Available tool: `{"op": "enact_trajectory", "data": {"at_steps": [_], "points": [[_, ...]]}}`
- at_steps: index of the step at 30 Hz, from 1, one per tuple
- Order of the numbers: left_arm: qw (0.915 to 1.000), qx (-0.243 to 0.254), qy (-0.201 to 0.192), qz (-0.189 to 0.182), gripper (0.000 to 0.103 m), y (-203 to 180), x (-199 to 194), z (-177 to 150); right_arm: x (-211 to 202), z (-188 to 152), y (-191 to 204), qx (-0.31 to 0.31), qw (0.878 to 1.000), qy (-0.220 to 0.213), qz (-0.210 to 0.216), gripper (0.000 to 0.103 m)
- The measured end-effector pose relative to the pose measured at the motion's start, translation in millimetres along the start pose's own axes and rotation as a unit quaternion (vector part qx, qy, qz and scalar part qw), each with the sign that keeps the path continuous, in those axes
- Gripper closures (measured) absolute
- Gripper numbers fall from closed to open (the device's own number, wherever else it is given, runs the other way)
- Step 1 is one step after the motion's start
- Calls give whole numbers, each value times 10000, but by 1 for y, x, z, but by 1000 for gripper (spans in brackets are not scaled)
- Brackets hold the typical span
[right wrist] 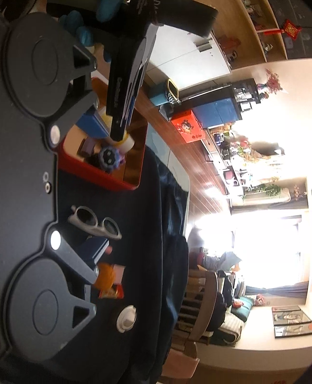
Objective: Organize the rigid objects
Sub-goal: 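Move the left tool to the white sunglasses while the right tool moves to the green pushpin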
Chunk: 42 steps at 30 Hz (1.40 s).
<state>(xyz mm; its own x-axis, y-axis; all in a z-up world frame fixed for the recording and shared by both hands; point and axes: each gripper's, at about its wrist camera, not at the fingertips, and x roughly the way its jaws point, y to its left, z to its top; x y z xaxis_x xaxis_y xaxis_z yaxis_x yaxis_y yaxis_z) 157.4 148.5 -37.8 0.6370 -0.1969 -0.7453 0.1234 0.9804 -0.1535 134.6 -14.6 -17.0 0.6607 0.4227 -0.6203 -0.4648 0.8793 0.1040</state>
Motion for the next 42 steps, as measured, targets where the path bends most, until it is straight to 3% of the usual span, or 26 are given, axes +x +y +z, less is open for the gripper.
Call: {"op": "enact_trajectory", "data": {"at_steps": [1,3,12,22,32,42], "points": [[10000,-18,1,-13,65,-3,0,-1,-3,-2,-5,16,10000,0,-23,12],[10000,-62,-44,-47,45,-8,-1,-3,-7,-7,-14,33,10000,21,-49,12],[9995,-197,-249,37,22,-36,0,-7,-18,-23,-54,45,9999,118,-78,3],[9987,-318,-386,30,20,-73,28,-7,-8,-41,-79,-162,9990,402,99,0],[9998,-95,-35,148,20,-105,81,-5,18,-63,-102,-220,9961,827,202,1],[9991,194,134,345,20,-120,119,-6,40,-70,-111,-279,9939,1022,322,17]]}}
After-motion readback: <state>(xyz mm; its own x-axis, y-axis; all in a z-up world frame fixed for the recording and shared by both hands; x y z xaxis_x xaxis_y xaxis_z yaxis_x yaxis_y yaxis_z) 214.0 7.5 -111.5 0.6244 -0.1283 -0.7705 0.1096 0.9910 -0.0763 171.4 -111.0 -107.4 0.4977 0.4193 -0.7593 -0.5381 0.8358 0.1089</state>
